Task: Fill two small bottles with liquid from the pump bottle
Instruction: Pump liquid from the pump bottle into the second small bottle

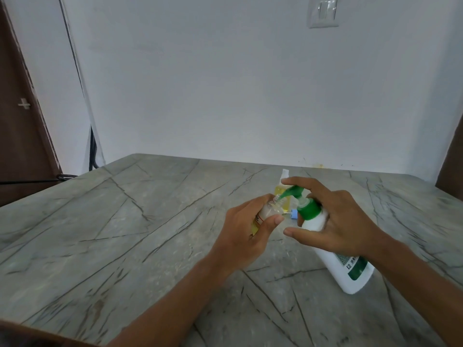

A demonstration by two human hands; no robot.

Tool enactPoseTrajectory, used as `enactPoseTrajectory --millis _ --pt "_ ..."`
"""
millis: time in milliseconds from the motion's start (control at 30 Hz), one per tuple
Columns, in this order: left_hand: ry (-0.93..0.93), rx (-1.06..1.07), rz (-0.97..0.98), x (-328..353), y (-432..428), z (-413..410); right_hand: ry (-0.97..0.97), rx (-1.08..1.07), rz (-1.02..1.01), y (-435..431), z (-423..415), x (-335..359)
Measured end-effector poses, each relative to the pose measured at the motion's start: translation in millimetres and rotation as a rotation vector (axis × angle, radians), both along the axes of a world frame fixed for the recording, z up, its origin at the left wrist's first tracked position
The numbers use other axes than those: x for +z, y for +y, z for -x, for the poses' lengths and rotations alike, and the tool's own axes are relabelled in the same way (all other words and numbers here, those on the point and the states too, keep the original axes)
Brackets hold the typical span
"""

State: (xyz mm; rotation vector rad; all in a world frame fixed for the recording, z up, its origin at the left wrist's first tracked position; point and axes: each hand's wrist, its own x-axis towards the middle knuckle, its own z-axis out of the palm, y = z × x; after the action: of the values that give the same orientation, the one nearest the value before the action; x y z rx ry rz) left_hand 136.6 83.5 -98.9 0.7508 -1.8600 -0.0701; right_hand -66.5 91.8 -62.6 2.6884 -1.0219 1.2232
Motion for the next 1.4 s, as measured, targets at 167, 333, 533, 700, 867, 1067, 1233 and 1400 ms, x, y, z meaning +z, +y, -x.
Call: enactPoseTrajectory --millis 167,333,533,700,867,1067,1233,1400 --pt "-0.007 0.005 -0.001 0.0 -0.1 0.4 -0.045 0.033 0.003 0.0 -2.1 2.4" --pt "0.017 -0.060 0.007 2.6 5.1 1.7 -0.091 0.022 0.056 -0.2 -2.5 3.2" --pt "0.022 -0.092 0.069 1.4 6.0 2.0 -0.109 0.012 0.091 0.5 -3.2 3.9" --pt "0.034 -0.053 0.026 3.2 4.6 1.9 -0.060 -0.004 0.098 1.8 -2.0 1.1" --pt "0.026 -0.015 0.032 1.5 0.1 1.0 -0.040 0.012 0.068 1.4 -2.0 2.0" --pt "0.012 -0.018 0.030 1.7 0.7 0.2 -0.056 0.025 0.056 -0.4 -3.0 3.6" --pt "0.017 -0.066 0.036 3.0 3.5 1.0 -0.078 0.023 0.073 0.5 -2.0 4.9" --pt "0.008 -0.085 0.062 0.6 3.2 0.8 -0.096 0.014 0.102 1.6 -3.4 4.8"
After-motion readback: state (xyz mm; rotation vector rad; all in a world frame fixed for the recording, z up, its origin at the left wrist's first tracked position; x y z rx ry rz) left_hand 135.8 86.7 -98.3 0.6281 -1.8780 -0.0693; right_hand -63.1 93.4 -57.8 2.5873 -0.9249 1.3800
